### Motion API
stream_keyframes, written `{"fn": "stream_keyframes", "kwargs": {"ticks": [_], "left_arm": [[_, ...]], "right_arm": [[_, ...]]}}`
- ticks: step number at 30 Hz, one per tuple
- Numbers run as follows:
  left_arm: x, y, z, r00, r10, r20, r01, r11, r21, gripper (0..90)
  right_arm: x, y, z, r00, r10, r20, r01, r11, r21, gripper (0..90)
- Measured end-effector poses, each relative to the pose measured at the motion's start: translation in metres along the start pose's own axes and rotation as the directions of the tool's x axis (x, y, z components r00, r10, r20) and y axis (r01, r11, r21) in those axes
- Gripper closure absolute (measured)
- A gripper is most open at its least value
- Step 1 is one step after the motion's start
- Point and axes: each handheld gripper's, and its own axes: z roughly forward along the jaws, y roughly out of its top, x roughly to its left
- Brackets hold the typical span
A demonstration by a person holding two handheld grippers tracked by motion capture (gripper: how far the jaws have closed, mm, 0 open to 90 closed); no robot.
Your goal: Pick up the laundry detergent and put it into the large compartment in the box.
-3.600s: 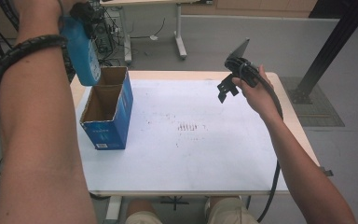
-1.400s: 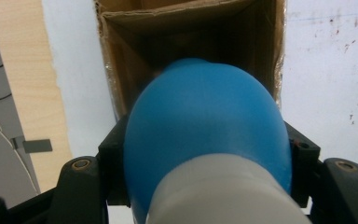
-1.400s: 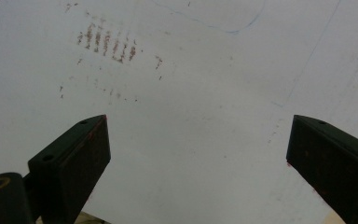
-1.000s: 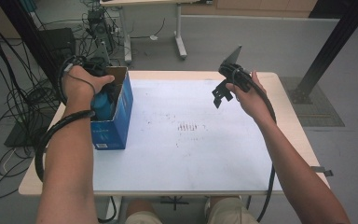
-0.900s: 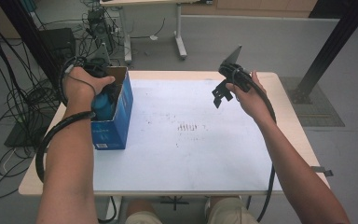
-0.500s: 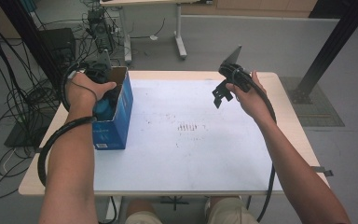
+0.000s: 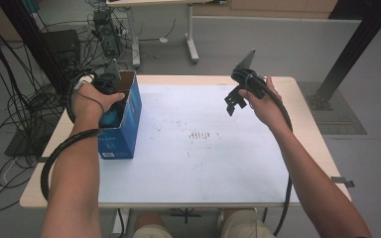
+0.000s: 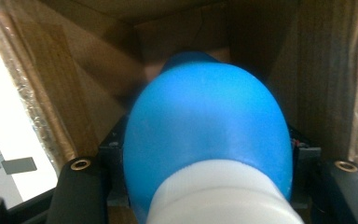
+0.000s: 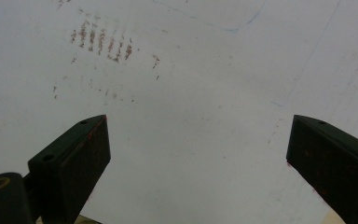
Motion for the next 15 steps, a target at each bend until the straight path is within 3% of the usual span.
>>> {"fn": "stream_keyframes", "kwargs": {"ticks": [15], "left_arm": [[-0.0027, 0.0006, 0.0013, 1.0000, 0.001, -0.004, -0.001, 1.0000, -0.009, 36.8]], "right_arm": [[-0.0006, 0.0012, 0.0022, 1.0000, 0.002, -0.003, -0.002, 1.0000, 0.001, 5.9]]}}
